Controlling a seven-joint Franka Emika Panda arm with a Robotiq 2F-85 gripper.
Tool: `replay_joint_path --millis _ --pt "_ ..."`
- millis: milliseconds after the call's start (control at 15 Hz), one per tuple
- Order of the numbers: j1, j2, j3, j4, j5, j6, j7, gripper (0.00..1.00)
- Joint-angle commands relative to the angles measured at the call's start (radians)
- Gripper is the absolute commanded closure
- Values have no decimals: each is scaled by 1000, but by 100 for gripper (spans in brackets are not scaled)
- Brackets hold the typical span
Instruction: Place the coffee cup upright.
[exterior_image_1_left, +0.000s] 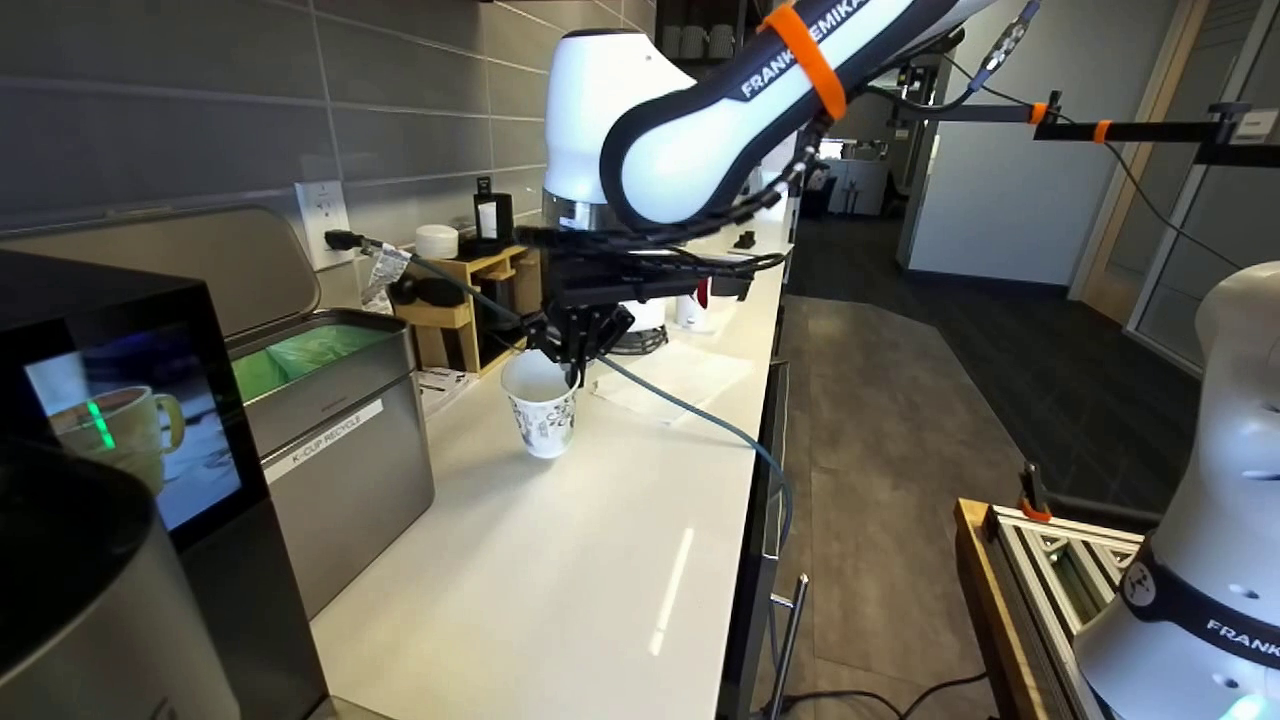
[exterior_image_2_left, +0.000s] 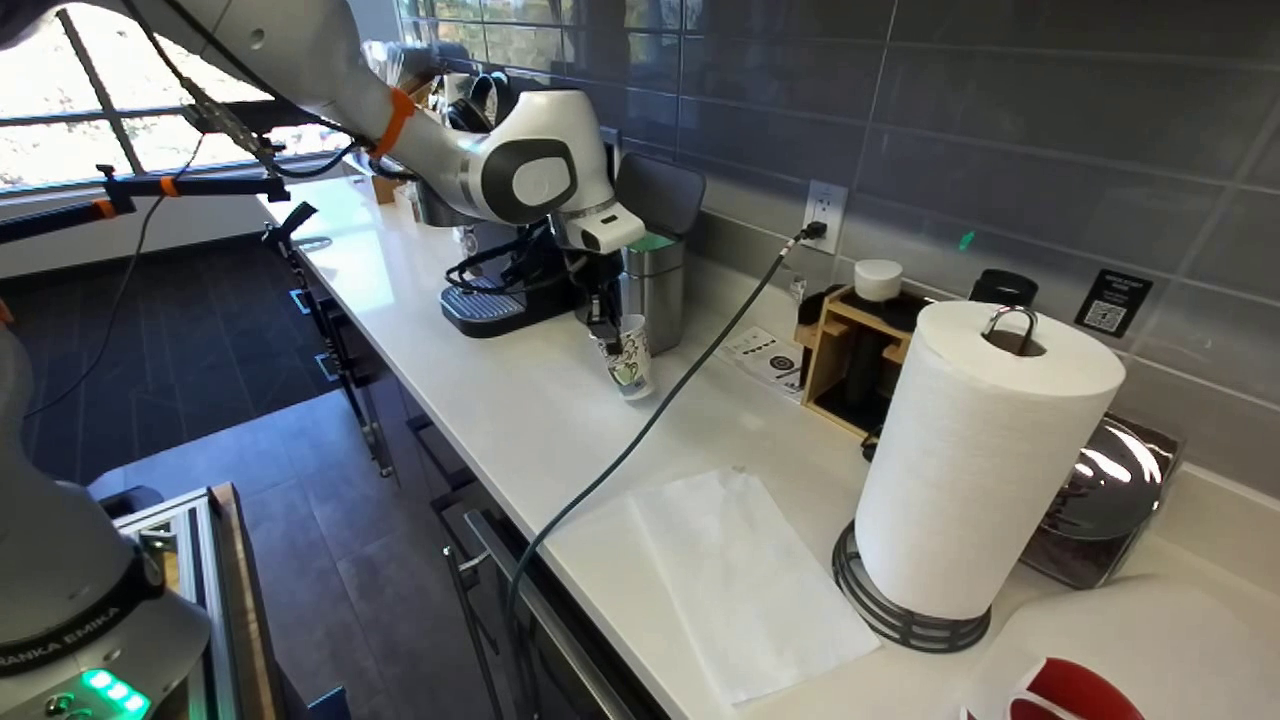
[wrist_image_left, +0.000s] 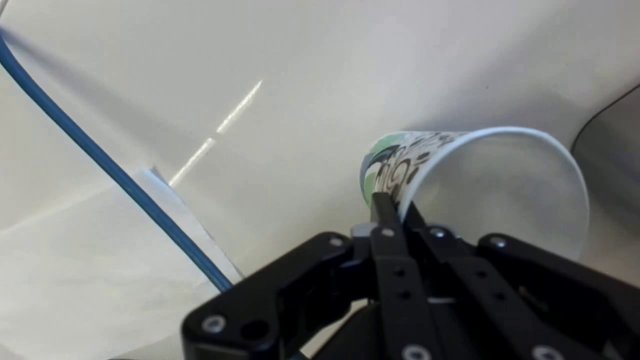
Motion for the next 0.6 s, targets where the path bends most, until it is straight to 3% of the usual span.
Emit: replay_joint_path --millis 0,400,467,533 --pt "-32 -6 10 2 247 -92 -261 99" --pt "-19 23 -29 44 327 -257 -333 99" --pt "-16 30 -30 50 326 -270 -328 71" --pt "-15 36 -31 55 328 -279 -326 69"
